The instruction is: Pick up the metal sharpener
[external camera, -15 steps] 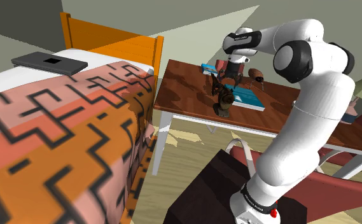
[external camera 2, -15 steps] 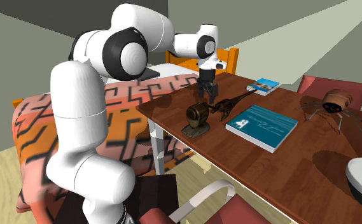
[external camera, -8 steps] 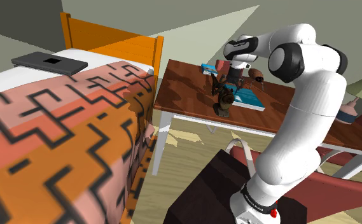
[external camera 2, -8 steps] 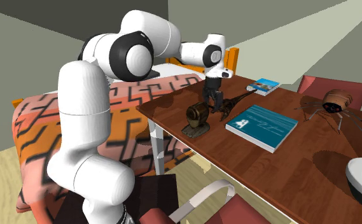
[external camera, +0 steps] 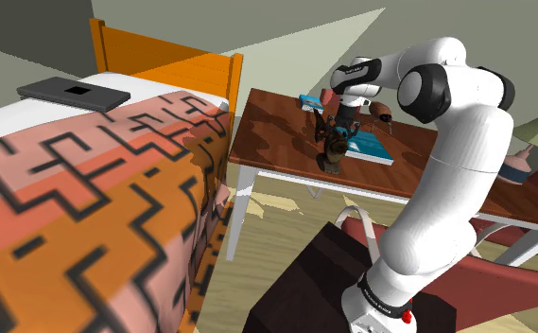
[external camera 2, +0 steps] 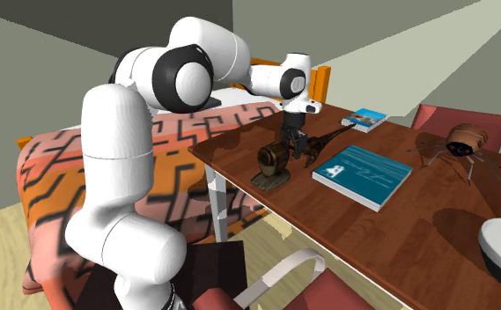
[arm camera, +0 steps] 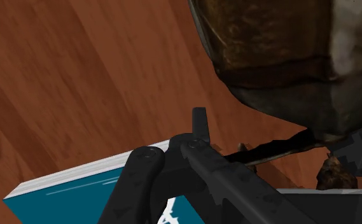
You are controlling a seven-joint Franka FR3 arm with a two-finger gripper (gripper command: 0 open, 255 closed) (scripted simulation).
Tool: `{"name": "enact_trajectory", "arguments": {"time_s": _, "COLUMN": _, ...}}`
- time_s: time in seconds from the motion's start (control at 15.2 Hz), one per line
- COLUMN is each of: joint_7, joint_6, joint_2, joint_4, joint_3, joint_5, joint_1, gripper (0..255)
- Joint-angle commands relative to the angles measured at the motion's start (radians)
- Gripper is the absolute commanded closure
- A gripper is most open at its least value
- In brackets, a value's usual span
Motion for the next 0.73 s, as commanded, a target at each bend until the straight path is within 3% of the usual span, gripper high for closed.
{"name": "enact_trajectory", "arguments": {"time_s": 0.0, "joint_7": 0.0, "joint_6": 0.0, "joint_2": 0.001, "joint_4": -0.002, "joint_3": 0.0, "joint_5": 0.0, "joint_1": 0.0, "gripper": 255}}
{"name": "enact_trajectory", "arguments": {"time_s": 0.33, "joint_7": -0.001, "joint_6": -0.002, "joint_2": 0.0, "joint_4": -0.001, "joint_3": 0.0, "joint_5": 0.0, "joint_1": 0.0, "gripper": 255}}
{"name": "enact_trajectory", "arguments": {"time_s": 0.66, "joint_7": 0.0, "joint_6": -0.063, "joint_2": -0.016, "joint_4": 0.045, "joint_3": -0.002, "joint_5": -0.006, "joint_1": 0.001, "gripper": 255}}
